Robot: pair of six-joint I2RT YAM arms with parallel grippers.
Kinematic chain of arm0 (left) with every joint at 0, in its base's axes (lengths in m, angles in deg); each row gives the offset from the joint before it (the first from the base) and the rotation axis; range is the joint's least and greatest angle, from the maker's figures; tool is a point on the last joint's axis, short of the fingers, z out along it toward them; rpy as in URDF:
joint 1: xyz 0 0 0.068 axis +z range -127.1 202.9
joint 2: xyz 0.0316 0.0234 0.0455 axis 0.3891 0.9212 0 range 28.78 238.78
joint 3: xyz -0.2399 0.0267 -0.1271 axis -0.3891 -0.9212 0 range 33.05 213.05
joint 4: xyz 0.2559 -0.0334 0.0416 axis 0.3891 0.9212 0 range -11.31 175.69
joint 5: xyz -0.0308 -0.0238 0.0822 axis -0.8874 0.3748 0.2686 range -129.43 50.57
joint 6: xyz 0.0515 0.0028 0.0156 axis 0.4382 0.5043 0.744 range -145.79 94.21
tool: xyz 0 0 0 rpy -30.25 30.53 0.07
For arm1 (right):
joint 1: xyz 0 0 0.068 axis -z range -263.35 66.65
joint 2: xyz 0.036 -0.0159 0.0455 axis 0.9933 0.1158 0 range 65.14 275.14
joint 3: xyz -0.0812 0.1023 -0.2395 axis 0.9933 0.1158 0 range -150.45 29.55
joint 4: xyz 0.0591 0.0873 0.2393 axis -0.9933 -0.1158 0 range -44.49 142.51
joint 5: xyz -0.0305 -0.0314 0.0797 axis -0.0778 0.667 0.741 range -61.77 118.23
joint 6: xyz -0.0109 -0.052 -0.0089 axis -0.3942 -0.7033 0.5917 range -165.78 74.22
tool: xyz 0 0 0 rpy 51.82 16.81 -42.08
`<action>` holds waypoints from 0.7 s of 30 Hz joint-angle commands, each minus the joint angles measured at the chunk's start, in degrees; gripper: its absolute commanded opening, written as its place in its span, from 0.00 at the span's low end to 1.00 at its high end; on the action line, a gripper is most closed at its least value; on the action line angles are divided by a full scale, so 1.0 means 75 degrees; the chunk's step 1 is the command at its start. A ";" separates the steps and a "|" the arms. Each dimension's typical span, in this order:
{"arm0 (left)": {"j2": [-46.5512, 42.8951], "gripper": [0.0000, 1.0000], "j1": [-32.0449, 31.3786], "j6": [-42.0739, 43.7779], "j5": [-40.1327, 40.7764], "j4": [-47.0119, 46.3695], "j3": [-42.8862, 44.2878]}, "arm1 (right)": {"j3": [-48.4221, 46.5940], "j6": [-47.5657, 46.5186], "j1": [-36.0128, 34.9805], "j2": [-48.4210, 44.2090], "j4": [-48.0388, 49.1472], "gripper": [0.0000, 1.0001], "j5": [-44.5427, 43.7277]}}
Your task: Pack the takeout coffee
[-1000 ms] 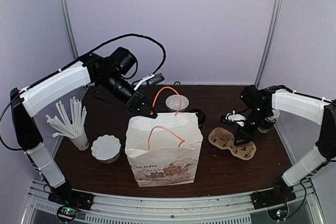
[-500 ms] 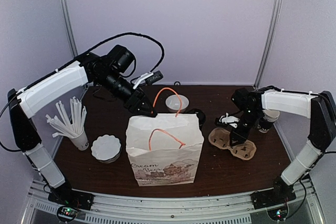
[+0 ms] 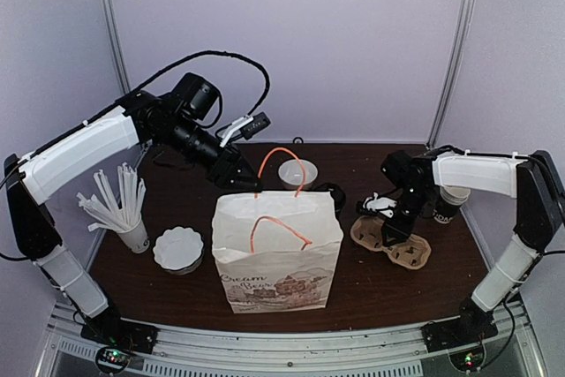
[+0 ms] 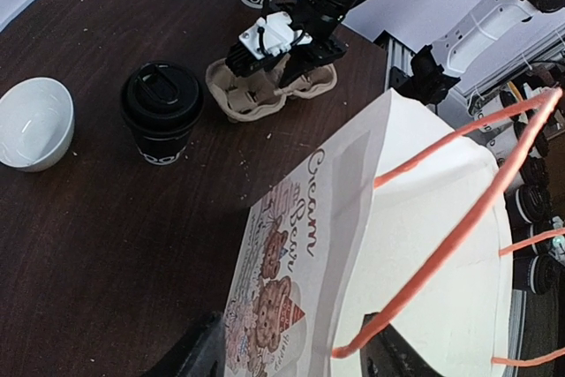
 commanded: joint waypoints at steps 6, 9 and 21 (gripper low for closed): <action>-0.0200 0.55 -0.0033 -0.0069 0.0116 -0.0342 -0.0090 | -0.0084 0.0157 -0.0376 0.0297 0.0112 0.35 -0.0715; -0.0217 0.55 -0.0031 -0.0076 0.0121 -0.0339 -0.0129 | -0.0103 0.0178 -0.0409 0.0313 0.0115 0.33 -0.0784; -0.0285 0.55 -0.0028 -0.0039 0.0154 -0.0354 -0.0173 | -0.0217 0.0240 -0.0427 -0.0642 -0.0113 0.34 -0.1039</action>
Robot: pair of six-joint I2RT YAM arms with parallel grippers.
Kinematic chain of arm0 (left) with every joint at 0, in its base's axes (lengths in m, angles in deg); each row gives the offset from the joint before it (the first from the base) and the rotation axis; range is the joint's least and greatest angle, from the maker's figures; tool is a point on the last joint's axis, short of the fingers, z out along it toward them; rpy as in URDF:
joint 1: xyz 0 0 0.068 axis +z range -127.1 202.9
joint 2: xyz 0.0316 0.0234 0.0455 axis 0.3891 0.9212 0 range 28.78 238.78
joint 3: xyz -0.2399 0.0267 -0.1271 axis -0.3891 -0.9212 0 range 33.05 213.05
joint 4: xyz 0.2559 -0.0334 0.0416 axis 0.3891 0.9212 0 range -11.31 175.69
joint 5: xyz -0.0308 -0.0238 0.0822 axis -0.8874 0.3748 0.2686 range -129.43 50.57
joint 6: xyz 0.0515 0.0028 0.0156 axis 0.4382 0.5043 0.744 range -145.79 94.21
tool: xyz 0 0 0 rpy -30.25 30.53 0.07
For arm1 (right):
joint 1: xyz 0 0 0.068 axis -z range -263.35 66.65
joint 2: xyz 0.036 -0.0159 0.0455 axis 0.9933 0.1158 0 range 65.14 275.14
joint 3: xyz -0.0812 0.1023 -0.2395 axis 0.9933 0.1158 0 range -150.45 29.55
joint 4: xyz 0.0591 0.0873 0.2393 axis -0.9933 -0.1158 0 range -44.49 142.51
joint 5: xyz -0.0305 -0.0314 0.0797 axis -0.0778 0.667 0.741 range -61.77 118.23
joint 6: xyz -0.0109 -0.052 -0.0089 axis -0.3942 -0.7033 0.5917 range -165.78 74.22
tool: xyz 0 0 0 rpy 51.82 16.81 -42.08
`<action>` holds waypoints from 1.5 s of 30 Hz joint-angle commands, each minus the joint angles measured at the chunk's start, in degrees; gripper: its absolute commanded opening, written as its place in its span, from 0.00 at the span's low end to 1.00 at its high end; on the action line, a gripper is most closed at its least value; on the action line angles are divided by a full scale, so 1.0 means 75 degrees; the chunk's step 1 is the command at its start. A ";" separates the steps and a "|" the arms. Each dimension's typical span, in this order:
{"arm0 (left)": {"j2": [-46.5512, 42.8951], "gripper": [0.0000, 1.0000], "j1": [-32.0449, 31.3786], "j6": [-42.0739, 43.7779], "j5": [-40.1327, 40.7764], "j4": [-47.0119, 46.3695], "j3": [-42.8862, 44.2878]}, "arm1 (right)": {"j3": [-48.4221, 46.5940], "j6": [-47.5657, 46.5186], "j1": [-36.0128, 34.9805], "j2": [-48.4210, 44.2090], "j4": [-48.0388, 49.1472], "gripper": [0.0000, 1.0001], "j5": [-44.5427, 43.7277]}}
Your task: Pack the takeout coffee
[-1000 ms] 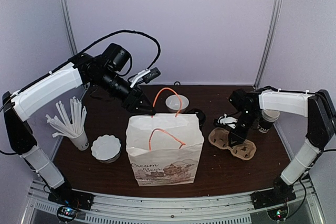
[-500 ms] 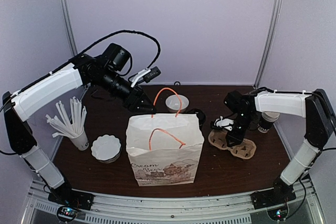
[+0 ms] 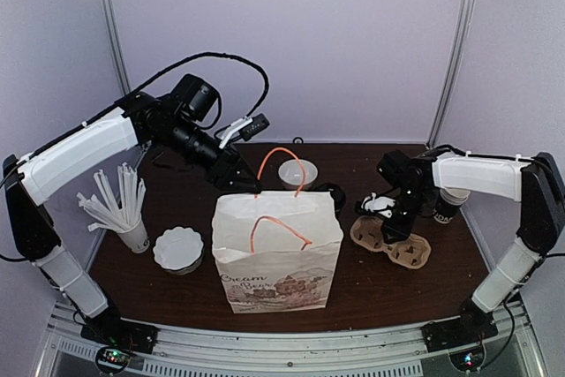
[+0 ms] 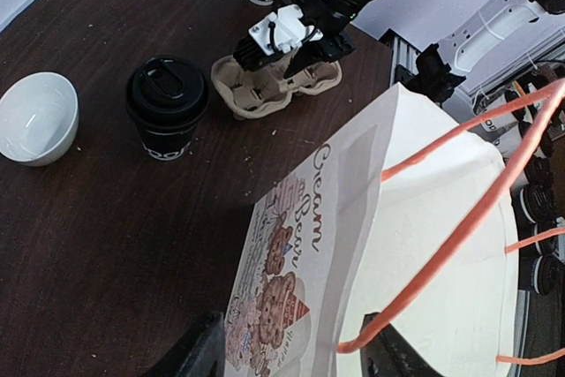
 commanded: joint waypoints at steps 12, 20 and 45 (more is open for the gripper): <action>-0.0257 0.56 -0.0031 -0.0028 0.0077 -0.0325 -0.0110 | -0.0142 0.0092 -0.0060 0.0028 -0.0104 0.43 -0.0292; -0.0290 0.56 -0.0028 -0.0015 0.0102 -0.0332 -0.0181 | -0.0180 0.0094 -0.0138 0.0218 -0.0148 0.40 -0.0182; -0.0253 0.56 -0.0030 0.0029 0.0136 -0.0323 -0.0270 | -0.0341 0.0237 -0.0154 -0.0141 -0.0257 0.26 -0.0560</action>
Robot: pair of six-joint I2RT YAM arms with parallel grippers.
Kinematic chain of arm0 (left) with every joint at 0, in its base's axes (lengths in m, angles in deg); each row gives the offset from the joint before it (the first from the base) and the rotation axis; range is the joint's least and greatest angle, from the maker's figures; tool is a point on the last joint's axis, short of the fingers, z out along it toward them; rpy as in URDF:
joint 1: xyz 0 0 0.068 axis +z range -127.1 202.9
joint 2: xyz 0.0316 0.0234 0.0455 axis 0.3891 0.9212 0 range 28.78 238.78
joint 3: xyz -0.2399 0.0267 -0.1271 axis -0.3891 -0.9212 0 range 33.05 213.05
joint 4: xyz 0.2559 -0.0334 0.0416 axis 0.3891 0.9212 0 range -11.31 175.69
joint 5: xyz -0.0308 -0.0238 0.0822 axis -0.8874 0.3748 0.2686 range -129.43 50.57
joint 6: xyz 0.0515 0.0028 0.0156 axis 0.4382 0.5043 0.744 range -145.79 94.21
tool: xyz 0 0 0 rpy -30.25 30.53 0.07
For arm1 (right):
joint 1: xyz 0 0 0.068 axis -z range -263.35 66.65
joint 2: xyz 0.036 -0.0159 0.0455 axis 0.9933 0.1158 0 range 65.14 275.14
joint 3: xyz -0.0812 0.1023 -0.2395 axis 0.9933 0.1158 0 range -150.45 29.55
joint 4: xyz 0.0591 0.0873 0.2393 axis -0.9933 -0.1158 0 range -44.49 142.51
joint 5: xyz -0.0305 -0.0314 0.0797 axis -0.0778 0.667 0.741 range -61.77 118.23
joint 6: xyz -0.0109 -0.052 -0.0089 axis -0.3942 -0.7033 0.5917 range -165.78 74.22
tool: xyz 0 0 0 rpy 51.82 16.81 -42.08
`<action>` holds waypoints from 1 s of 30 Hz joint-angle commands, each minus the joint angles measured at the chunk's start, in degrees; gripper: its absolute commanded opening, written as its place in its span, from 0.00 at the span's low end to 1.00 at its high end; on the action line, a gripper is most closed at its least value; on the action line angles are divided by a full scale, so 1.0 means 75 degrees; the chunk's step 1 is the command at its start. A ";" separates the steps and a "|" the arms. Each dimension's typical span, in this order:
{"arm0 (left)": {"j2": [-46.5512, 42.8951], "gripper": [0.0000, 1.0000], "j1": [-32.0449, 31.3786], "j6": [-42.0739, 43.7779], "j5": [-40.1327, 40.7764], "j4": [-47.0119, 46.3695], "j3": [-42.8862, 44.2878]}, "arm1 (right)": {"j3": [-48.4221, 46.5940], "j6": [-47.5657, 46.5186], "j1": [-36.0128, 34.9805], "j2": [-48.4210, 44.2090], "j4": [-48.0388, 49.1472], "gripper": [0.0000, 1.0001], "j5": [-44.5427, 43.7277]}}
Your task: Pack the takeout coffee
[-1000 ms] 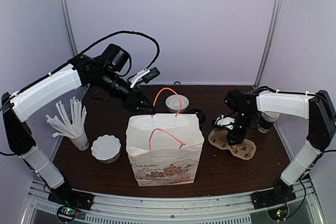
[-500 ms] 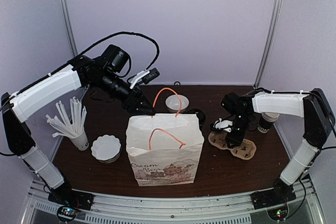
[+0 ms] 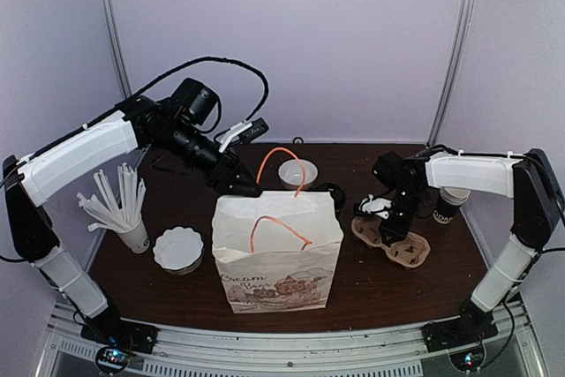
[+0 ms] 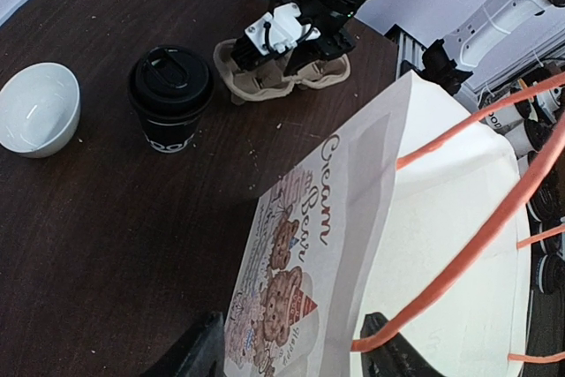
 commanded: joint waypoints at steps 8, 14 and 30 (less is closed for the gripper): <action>-0.0299 0.61 -0.0028 0.0055 0.0205 -0.0327 0.0096 | -0.0662 -0.0092 -0.0025 -0.1864 -0.0844 0.26 0.0003; -0.0371 0.65 -0.0027 0.0225 0.0396 -0.0307 0.0263 | -0.2015 -0.0291 -0.0025 -0.2638 -0.1319 0.26 0.0813; -0.1419 0.69 -0.0019 0.0149 0.1284 -0.0138 0.0319 | -0.6688 0.0444 -0.0417 -0.2023 -0.1744 0.27 0.5281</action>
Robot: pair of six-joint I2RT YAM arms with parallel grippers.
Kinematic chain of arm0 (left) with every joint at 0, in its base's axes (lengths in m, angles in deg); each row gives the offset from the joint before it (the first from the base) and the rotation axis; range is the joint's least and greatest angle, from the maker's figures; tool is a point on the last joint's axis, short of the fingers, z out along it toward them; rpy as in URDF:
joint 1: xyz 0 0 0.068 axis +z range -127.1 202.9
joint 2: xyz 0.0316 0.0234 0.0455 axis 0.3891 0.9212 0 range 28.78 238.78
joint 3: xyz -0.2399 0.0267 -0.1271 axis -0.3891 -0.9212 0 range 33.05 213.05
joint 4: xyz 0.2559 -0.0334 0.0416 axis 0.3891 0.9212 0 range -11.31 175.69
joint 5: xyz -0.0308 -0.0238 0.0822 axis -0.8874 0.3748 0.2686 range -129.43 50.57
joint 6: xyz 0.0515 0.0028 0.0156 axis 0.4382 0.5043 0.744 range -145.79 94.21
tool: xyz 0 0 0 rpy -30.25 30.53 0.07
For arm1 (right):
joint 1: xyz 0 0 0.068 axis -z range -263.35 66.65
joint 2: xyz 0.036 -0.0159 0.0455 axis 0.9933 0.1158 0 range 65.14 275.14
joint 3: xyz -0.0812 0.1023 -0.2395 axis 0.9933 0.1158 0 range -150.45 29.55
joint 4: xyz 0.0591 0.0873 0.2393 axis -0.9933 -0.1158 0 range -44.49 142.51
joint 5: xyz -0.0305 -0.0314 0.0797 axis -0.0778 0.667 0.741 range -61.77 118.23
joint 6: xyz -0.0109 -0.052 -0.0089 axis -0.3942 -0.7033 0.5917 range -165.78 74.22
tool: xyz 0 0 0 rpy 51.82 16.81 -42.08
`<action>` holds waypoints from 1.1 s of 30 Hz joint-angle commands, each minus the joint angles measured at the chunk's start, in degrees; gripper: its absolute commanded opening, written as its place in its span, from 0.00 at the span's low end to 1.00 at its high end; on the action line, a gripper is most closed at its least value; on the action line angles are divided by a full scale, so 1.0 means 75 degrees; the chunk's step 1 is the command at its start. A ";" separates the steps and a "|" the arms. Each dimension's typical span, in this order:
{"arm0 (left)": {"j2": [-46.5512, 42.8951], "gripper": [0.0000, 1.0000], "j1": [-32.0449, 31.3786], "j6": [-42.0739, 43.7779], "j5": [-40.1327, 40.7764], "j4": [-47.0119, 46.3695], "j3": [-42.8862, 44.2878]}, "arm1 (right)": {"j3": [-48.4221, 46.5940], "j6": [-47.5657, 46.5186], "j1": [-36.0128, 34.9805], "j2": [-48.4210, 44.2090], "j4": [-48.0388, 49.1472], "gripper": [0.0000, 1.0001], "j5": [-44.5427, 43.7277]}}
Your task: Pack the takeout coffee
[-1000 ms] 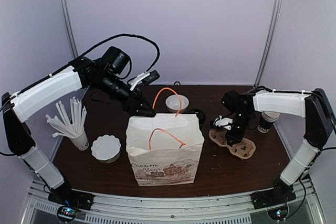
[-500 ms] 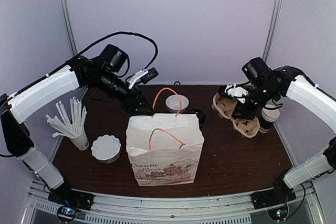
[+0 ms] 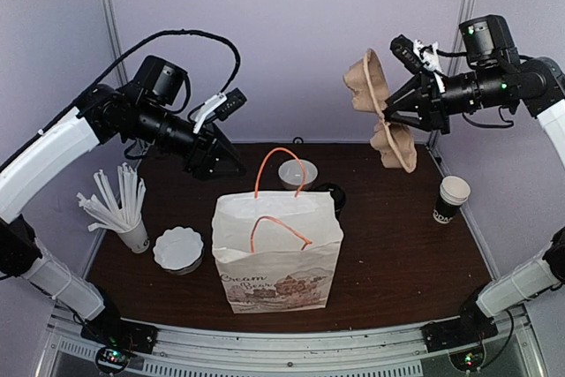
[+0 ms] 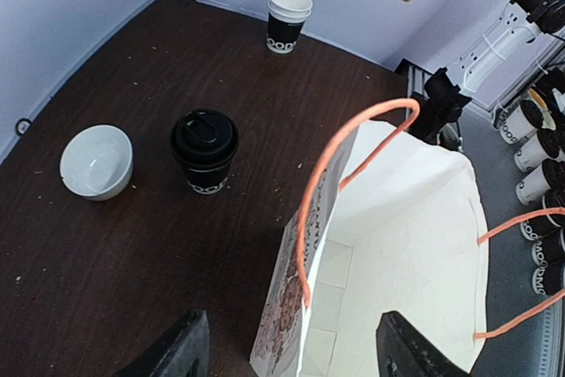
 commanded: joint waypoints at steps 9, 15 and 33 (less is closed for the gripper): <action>-0.1071 0.70 0.0059 -0.0734 0.1577 -0.0871 -0.0688 | -0.1729 0.0509 -0.1845 0.1388 -0.0256 0.28 0.2745; -0.1443 0.71 0.0128 -0.0948 0.2067 -0.1138 -0.1052 | -0.1807 0.0369 -0.2691 0.2080 -0.0012 0.28 0.2325; -0.2608 0.74 0.1091 -0.1238 0.2568 -0.1657 -0.2275 | -0.1855 0.0323 -0.3507 0.3489 0.0238 0.28 0.1047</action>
